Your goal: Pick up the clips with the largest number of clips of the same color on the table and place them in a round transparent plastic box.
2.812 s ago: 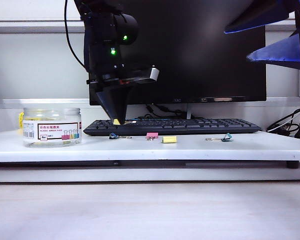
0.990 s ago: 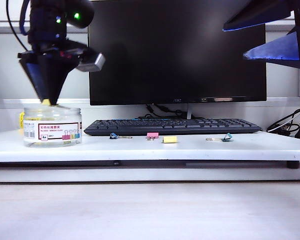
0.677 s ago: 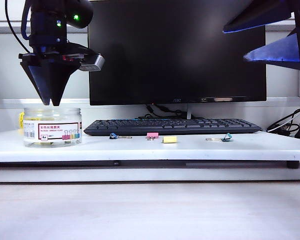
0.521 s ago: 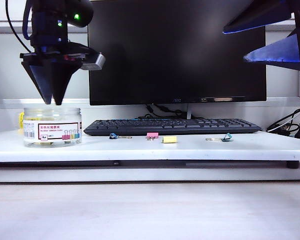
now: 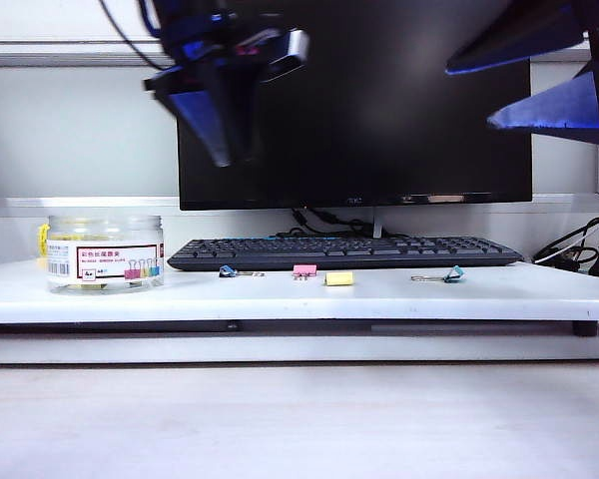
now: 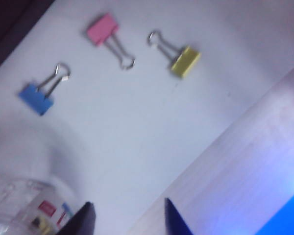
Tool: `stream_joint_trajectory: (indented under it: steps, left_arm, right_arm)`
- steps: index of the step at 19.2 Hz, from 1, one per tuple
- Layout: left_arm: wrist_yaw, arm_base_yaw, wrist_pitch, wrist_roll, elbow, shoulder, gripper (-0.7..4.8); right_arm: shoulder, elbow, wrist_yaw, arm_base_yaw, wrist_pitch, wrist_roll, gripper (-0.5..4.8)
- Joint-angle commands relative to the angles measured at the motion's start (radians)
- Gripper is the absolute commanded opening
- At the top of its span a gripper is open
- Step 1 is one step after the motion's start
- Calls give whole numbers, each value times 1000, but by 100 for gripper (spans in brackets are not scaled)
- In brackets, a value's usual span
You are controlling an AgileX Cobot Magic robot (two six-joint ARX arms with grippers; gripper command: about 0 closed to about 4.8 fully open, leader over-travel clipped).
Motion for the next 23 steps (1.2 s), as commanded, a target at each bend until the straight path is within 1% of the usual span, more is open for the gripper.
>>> stream_joint_trajectory:
  steps: [1,4,6,12,16,19,21,22,23]
  left_arm:
    - [-146,-29,9,-49,3,-8,192]
    - [-193,-34,-46,-55,2,-10,193]
    - [-193,-32,-53,-51,2,-24,193]
    - [-185,-33,-48,-44,-2,-130,192]
    - [-88,-33,-82,-40,-6,-248,192]
    - [-70,-33,-99,-25,-16,-306,192]
    - [-69,-33,-75,-29,-88,-441,192]
    - [-68,-33,-69,-29,-109,-474,192]
    - [-48,-33,23,-39,-230,-635,192]
  right_arm:
    - [0,3,19,1,-7,-21,368]
    - [5,3,23,1,-7,-28,368]
    - [19,3,39,1,-6,-28,368]
    - [107,4,32,2,30,-27,369]
    - [119,4,17,2,91,-16,369]
    - [119,4,10,2,89,-16,369]
    - [119,4,6,2,87,-16,369]
    - [119,4,2,2,87,-16,369]
    - [119,4,-14,2,86,-16,369]
